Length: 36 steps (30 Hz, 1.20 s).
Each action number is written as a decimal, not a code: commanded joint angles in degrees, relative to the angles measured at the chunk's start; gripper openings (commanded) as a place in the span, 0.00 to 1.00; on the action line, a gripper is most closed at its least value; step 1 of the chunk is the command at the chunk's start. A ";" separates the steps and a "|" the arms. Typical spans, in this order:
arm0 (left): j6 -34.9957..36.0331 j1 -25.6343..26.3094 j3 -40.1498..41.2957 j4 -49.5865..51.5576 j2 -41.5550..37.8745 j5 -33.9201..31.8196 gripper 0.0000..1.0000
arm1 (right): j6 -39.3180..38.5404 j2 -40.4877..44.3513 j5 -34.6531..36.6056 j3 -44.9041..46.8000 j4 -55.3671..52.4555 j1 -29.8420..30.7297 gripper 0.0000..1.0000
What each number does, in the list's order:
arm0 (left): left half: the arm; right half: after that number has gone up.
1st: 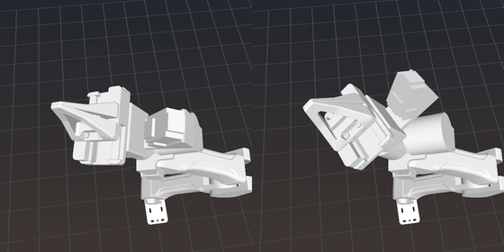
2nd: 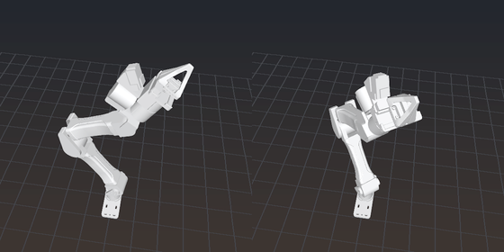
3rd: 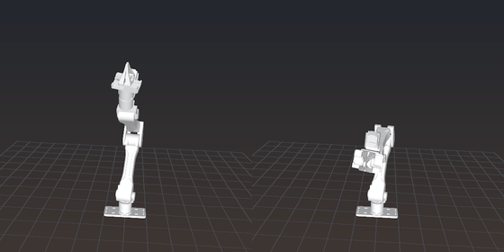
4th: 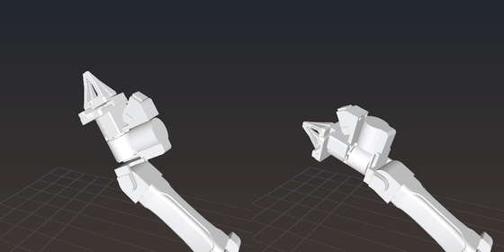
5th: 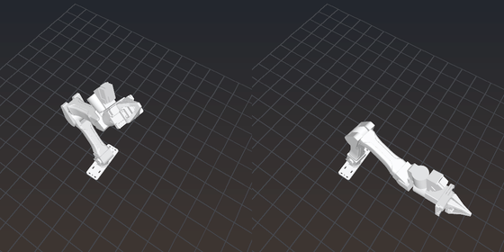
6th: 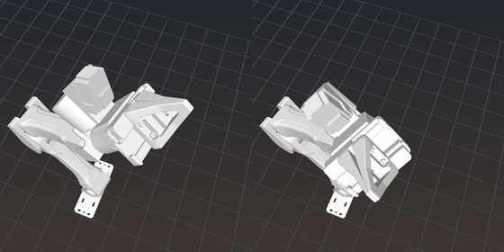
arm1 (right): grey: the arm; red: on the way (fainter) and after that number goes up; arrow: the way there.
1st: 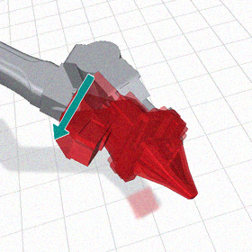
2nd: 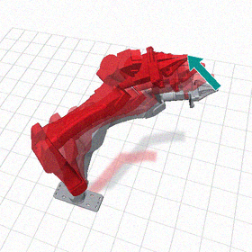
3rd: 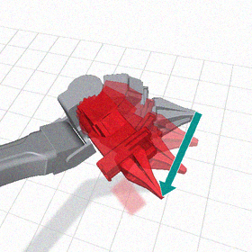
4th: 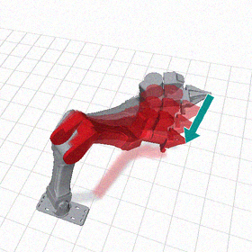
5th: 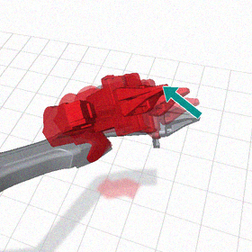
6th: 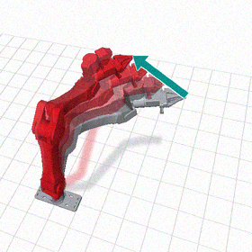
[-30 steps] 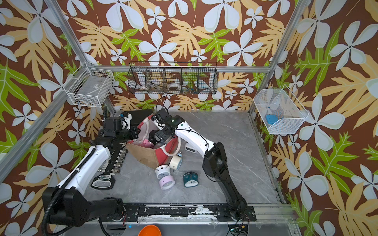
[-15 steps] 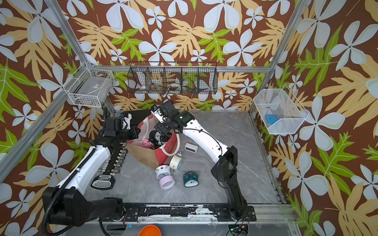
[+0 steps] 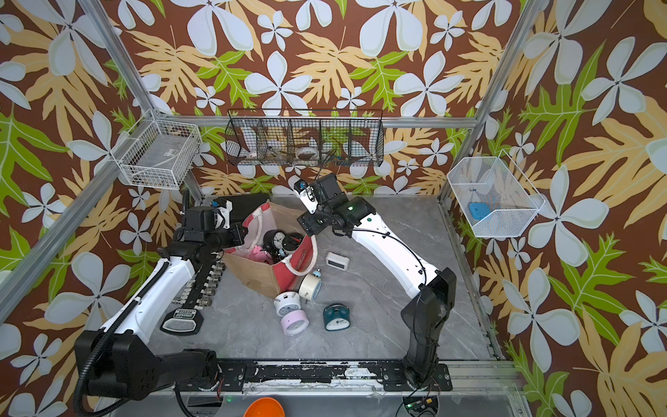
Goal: Put the alarm clock into the canvas bag
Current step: Place the alarm at the canvas bag, then pick up the alarm from the center of the board.
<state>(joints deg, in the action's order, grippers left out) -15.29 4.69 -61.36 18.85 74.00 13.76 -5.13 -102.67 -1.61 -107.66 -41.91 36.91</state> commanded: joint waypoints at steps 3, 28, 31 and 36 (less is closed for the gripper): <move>0.04 -0.03 -0.06 -1.19 -0.17 0.13 0.00 | 0.81 4.45 -1.80 8.38 3.95 -3.93 0.78; 0.01 -0.03 0.02 -1.19 -0.41 0.03 0.00 | 0.03 1.31 -3.68 32.29 15.18 -8.33 0.77; 0.05 -0.03 -0.01 -1.10 -0.40 0.04 0.00 | -0.06 -0.15 -3.52 32.86 15.61 -8.34 0.77; 0.05 -0.03 0.01 -1.10 -0.46 0.04 0.00 | -0.08 -2.92 -3.92 32.96 16.57 -8.34 0.78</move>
<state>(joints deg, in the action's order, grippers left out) -15.29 4.67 -61.36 18.87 73.97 13.76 -4.97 -104.66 -4.71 -74.50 -26.76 28.56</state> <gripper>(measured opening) 0.068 0.777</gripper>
